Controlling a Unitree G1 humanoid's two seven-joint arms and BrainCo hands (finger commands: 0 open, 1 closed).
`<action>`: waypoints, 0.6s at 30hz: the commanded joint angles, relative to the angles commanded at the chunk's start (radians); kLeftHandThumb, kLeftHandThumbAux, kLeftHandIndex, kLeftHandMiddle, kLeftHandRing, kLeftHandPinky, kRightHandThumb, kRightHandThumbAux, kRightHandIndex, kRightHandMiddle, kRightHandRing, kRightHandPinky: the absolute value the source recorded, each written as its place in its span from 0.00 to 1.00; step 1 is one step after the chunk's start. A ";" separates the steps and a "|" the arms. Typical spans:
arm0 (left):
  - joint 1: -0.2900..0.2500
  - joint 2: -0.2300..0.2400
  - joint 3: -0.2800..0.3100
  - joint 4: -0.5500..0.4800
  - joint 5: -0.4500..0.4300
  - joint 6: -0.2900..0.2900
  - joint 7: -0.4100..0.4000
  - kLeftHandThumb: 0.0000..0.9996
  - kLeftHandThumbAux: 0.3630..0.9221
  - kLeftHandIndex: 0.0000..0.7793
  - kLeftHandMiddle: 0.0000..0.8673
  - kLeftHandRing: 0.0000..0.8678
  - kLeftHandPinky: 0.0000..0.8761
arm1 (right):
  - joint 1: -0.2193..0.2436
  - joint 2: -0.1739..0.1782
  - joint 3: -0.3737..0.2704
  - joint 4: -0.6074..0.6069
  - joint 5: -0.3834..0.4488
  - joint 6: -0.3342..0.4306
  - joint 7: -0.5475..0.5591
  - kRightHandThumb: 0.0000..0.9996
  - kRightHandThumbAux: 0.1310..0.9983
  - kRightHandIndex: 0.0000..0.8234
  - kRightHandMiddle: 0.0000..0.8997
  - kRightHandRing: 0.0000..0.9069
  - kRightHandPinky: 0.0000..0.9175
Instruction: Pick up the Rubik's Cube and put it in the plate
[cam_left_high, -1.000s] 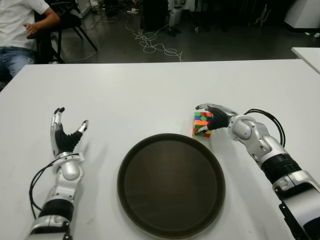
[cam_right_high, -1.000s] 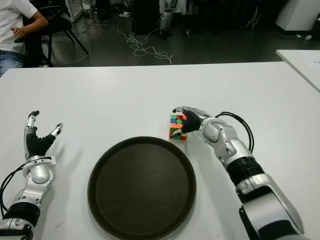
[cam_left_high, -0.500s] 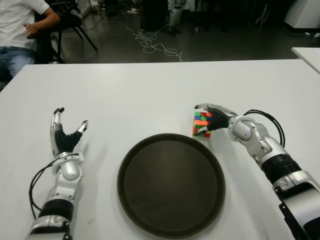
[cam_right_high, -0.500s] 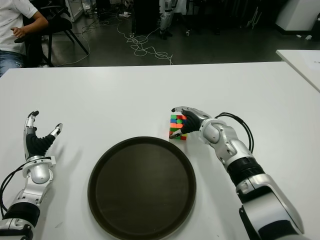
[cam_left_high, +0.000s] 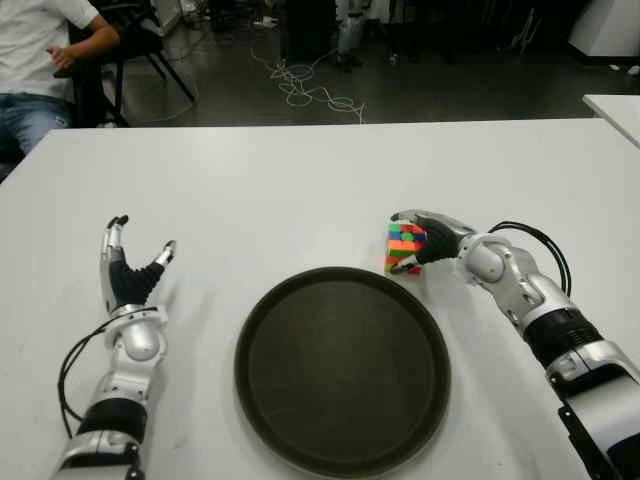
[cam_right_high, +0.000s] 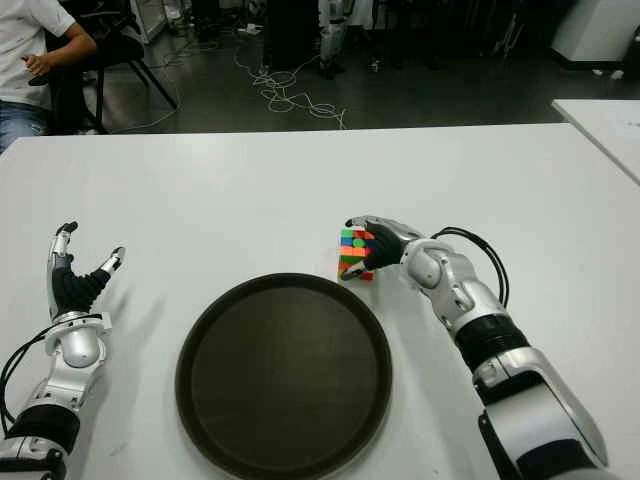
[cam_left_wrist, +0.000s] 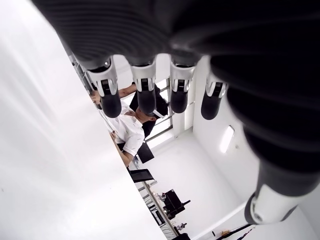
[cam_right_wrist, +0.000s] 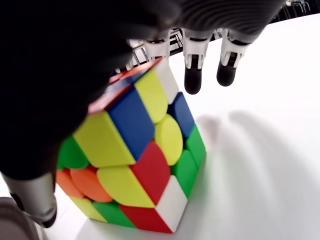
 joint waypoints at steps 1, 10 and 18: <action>0.000 0.000 0.000 0.000 0.000 0.001 0.000 0.00 0.54 0.00 0.01 0.00 0.02 | 0.000 0.001 0.001 0.002 -0.001 0.001 -0.001 0.00 0.58 0.14 0.13 0.10 0.05; 0.000 -0.001 0.002 0.000 -0.008 -0.007 -0.011 0.00 0.52 0.00 0.01 0.00 0.03 | 0.004 0.005 -0.005 0.012 0.004 -0.007 -0.016 0.00 0.57 0.14 0.12 0.09 0.05; 0.002 0.000 0.002 -0.004 -0.010 -0.012 -0.017 0.00 0.53 0.00 0.01 0.00 0.03 | -0.001 0.004 0.009 0.011 -0.014 0.014 -0.015 0.00 0.55 0.14 0.12 0.09 0.05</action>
